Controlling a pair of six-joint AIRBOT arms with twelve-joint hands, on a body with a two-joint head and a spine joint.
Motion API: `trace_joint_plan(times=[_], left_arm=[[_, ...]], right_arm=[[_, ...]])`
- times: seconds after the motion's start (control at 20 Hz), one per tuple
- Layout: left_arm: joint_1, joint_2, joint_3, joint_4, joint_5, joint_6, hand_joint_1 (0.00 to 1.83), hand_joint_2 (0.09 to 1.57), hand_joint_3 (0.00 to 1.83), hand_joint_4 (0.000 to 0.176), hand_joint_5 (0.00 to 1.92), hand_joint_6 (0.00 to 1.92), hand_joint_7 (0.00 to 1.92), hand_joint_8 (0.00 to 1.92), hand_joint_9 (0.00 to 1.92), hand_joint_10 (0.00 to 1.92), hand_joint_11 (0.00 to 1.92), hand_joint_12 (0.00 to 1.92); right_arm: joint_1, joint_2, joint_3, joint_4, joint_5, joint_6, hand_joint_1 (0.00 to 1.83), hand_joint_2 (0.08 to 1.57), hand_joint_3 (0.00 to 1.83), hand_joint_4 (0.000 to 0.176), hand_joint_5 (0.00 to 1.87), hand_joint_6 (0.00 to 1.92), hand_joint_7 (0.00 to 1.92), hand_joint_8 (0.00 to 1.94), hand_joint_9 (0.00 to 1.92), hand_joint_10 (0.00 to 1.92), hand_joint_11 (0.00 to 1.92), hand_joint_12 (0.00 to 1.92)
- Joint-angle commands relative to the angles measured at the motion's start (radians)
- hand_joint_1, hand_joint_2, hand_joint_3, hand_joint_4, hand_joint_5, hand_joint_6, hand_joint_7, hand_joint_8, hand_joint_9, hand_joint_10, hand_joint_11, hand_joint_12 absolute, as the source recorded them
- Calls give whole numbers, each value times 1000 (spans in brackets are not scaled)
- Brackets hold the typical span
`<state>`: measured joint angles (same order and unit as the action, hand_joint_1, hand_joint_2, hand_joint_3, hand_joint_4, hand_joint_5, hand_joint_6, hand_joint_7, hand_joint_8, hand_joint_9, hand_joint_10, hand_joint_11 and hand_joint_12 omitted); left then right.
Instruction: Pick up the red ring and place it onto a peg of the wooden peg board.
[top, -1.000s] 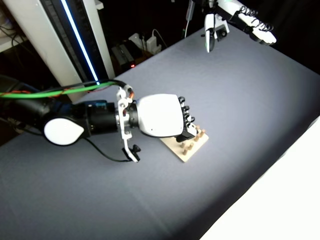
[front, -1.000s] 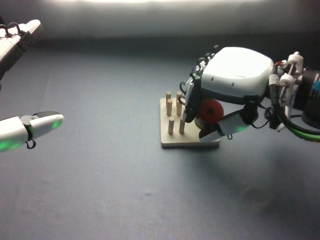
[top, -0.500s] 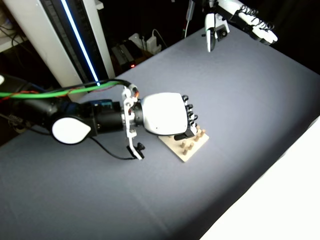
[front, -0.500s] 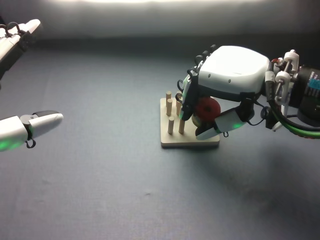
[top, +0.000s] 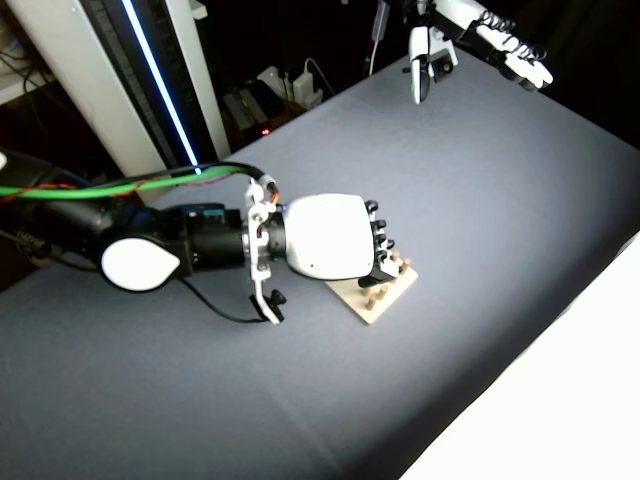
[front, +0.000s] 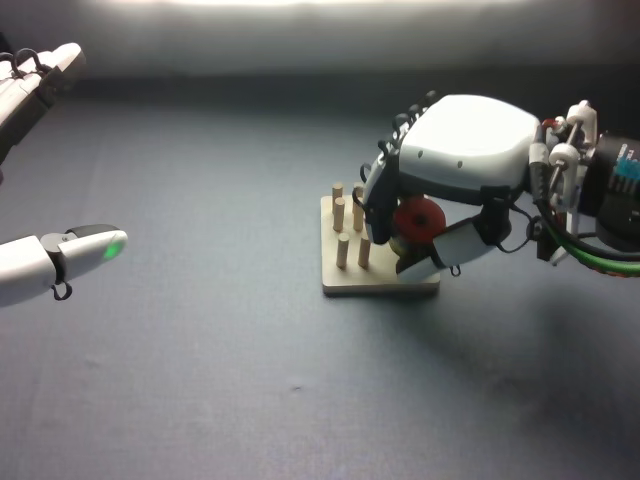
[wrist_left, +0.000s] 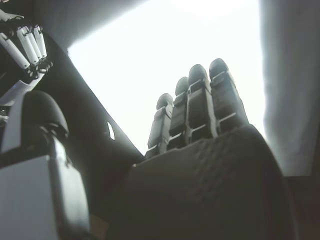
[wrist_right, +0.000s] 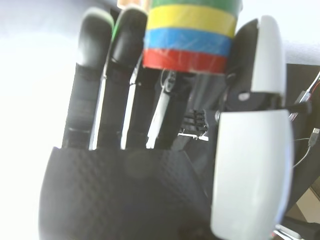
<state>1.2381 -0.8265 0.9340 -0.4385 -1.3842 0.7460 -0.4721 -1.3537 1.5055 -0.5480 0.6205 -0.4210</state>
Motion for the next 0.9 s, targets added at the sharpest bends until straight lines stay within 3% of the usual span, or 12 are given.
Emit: trace_joint_plan(times=[0.0, 0.05, 0.1, 0.15, 0.2, 0.3, 0.35, 0.4, 0.5, 0.7, 0.75, 0.85], left_arm=[[-5, 4, 1, 2, -129, -5, 704, 1029, 0, 89, 0, 0, 46, 1, 52, 2, 26, 37], [-5, 4, 1, 2, -129, -5, 704, 1031, 1, 80, 0, 0, 45, 0, 47, 0, 28, 39], [-5, 4, 1, 2, -129, -5, 702, 1028, 0, 85, 0, 0, 50, 2, 65, 8, 20, 37], [-5, 4, 1, 2, -129, -5, 701, 1023, 0, 92, 0, 0, 48, 1, 60, 5, 8, 34], [-5, 3, 1, 2, -129, -5, 712, 1026, 0, 78, 0, 0, 45, 0, 53, 1, 5, 36], [-4, 2, 1, 2, -129, -5, 739, 1027, 0, 75, 0, 0, 54, 3, 72, 7, 22, 51], [-4, 2, 1, 2, -129, -5, 748, 1031, 1, 70, 0, 0, 49, 0, 62, 2, 11, 49], [-4, 2, 1, 2, -129, -5, 727, 1029, 0, 87, 0, 0, 49, 0, 58, 0, 1, 49], [-4, 2, 1, 2, -129, -6, 723, 1021, 0, 76, 16, 6, 67, 6, 62, 2, 23, 66], [-2, 1, -2, 2, -138, -11, 728, 1025, 0, 88, 0, 0, 65, 0, 71, 1, 1, 122], [-1, 1, -4, 2, -145, -12, 738, 1020, 0, 73, 10, 1, 64, 0, 70, 0, 0, 163], [5, 3, -15, 15, -190, -25, 718, 1020, 0, 77, 11, 0, 58, 0, 77, 2, 0, 160]], right_arm=[[11, 2, -2, 27, 85, -2, 1387, 1072, 0, 0, 1093, 556, 1088, 835, 954, 1235, 796, 1352], [11, 2, -2, 27, 86, -2, 1303, 1034, 1, 0, 1149, 537, 1202, 748, 1054, 878, 881, 1252], [11, 2, -3, 27, 89, -2, 1273, 1057, 6, 0, 1013, 792, 1199, 743, 991, 622, 671, 1263], [11, 2, -4, 28, 93, -2, 1210, 975, 0, 0, 794, 297, 936, 463, 877, 548, 531, 1299], [11, 2, -5, 33, 98, -2, 1165, 950, 0, 0, 726, 74, 819, 254, 794, 490, 460, 1264], [11, 3, -6, 43, 108, -2, 1132, 924, 0, 0, 576, 3, 624, 21, 621, 287, 308, 1128], [11, 4, -6, 43, 109, -2, 1121, 926, 0, 0, 545, 0, 584, 3, 610, 228, 289, 1134], [11, 4, -6, 44, 110, -2, 1104, 922, 0, 0, 531, 0, 574, 0, 602, 210, 301, 1145], [11, 6, -9, 45, 115, -2, 1119, 930, 0, 2, 513, 0, 570, 0, 596, 177, 262, 1163], [5, 61, -49, 91, 201, -2, 1076, 962, 4, 24, 519, 0, 495, 0, 561, 63, 180, 1116], [1, 75, -59, 103, 224, -2, 1077, 949, 0, 67, 512, 1, 487, 0, 538, 44, 133, 1160], [-49, 152, -108, 173, 347, -2, 927, 967, 3, 64, 512, 0, 497, 1, 508, 14, 102, 1067]])
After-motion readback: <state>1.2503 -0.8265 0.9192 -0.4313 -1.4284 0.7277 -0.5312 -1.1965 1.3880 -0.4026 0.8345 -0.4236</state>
